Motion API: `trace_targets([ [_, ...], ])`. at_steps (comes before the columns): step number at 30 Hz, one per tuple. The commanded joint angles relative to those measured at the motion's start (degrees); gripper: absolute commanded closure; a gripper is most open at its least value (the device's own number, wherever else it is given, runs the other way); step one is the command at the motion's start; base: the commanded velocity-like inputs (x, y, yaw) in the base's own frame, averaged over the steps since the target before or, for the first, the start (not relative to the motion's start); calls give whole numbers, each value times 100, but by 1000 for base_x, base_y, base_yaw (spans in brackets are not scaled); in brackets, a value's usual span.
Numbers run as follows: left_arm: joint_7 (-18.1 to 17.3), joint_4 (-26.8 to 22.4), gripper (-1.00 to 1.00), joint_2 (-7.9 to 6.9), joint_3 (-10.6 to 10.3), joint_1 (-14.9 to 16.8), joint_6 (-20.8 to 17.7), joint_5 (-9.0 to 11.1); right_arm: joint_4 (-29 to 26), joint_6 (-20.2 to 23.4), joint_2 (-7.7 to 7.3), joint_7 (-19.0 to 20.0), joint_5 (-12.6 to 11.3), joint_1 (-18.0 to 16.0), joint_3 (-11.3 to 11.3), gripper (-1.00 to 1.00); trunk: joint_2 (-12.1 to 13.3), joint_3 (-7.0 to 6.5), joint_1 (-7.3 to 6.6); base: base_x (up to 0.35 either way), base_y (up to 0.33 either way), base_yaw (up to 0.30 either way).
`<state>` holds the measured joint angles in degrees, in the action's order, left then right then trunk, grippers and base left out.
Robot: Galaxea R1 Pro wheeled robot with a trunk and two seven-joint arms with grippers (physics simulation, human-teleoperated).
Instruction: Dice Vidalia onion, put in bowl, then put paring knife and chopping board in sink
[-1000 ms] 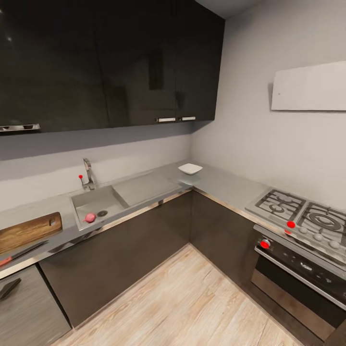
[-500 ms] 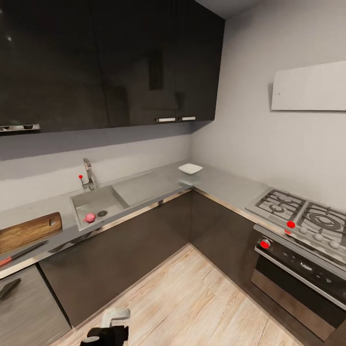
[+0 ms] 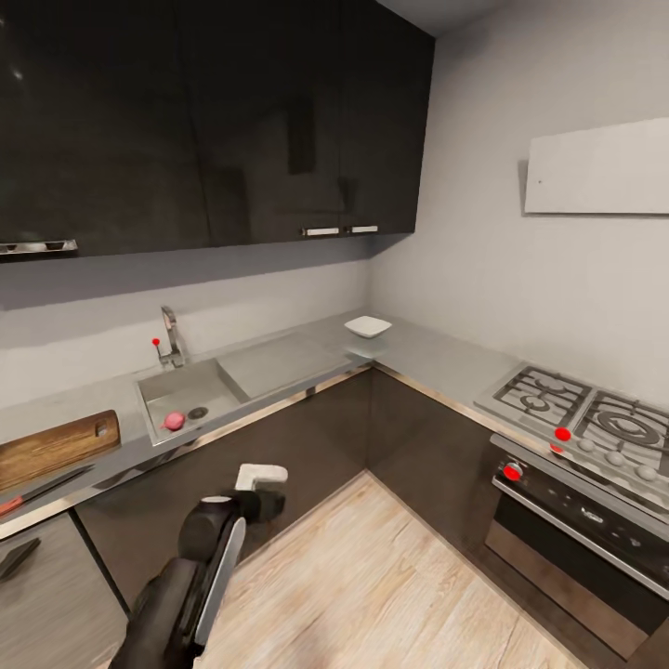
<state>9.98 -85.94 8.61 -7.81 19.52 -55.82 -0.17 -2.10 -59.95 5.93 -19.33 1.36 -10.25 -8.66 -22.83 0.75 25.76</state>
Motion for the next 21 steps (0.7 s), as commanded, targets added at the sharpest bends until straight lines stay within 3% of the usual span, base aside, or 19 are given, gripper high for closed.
trace_targets([
  [1, 25, 7, -100, 8, -52, 313, -89, 20, 4, -5, -3, -61, 15, -4, -42, -100, -9, 9, 3, 0, 0, 0],
  [2, 28, 23, -100, 10, -68, 481, -113, 32, 5, -5, -5, -61, 14, -4, -41, -100, -9, 9, 3, 0, 0, 0],
  [4, 34, 217, -100, 15, -106, 1192, -173, 95, 2, -5, -14, -61, 14, -4, -40, -100, -9, 9, 3, 0, 0, 0],
  [6, 37, 440, -100, 17, -119, 1700, -194, 179, 0, -5, -18, -62, 13, -4, -40, -100, -9, 9, 3, 0, 0, 0],
  [9, 39, 833, -100, 23, -129, 2525, -211, 437, 2, -5, -21, -62, 13, -4, -40, -100, -9, 9, 3, 0, 0, 0],
  [10, 42, 977, -100, 22, -131, 2934, -215, 632, 4, -5, -21, -62, 13, -4, -40, -100, -9, 9, 3, 0, 0, 0],
  [14, 42, 1125, -100, 5, -141, 3222, -224, 865, 4, -5, -21, -62, 13, -4, -45, -100, -9, 9, 3, 0, 0, 0],
  [21, 31, 1135, -100, -96, -392, 3276, -225, 911, 8, -5, 1, -62, 13, -4, -55, -100, -9, 9, 3, 0, 0, 0],
])
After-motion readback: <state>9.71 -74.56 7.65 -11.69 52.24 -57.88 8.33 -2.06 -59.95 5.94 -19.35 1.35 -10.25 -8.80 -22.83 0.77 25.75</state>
